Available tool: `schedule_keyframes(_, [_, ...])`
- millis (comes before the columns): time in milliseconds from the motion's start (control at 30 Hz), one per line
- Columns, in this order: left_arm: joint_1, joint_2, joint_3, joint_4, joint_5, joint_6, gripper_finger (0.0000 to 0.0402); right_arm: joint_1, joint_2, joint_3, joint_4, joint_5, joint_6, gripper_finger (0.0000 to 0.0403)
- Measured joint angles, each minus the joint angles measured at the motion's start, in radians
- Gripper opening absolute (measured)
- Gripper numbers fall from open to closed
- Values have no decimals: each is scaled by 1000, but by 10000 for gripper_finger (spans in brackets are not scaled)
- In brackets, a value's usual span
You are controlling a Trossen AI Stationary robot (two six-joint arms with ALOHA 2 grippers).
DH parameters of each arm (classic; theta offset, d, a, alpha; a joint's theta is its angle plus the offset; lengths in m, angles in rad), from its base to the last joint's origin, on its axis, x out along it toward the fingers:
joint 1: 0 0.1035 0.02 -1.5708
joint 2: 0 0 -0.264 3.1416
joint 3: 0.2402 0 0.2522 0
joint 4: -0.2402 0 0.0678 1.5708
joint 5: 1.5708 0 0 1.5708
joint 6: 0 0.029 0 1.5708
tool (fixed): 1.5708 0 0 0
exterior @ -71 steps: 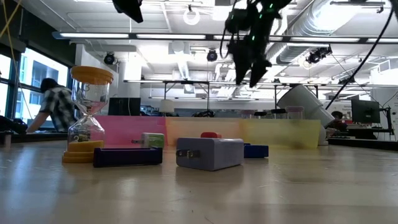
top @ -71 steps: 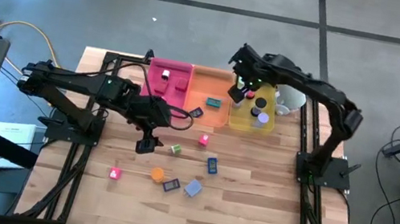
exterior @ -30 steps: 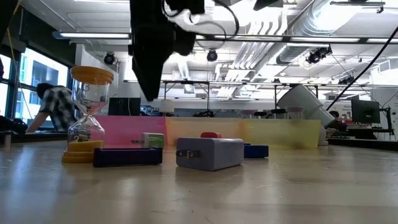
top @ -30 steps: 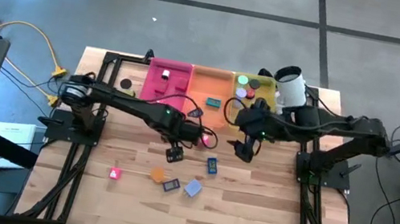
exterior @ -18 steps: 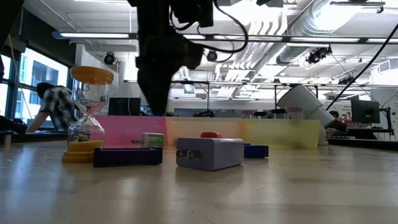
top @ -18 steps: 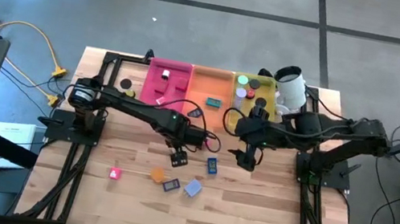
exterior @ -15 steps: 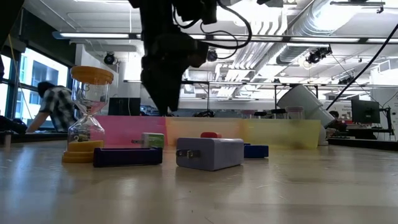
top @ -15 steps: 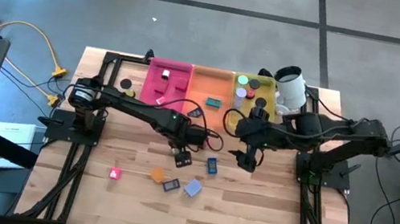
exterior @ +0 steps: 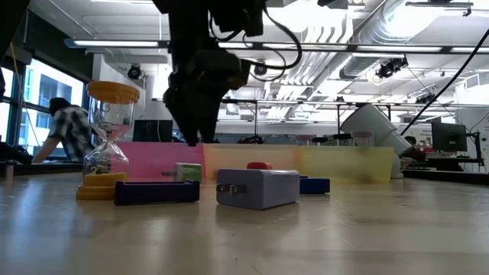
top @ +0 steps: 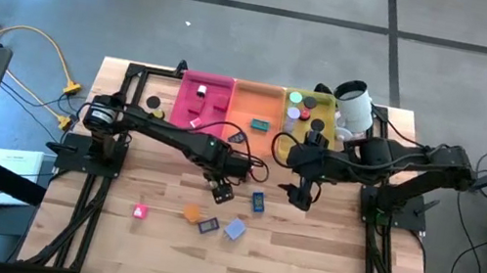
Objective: Pick & Place Office items
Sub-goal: Put the green charger adapter into the pink bin
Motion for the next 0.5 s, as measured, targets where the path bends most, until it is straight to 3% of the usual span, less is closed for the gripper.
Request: schedule_keyframes(500, [0,0,-81,50,-1,3,303,0,0,0,0,-1,36,387])
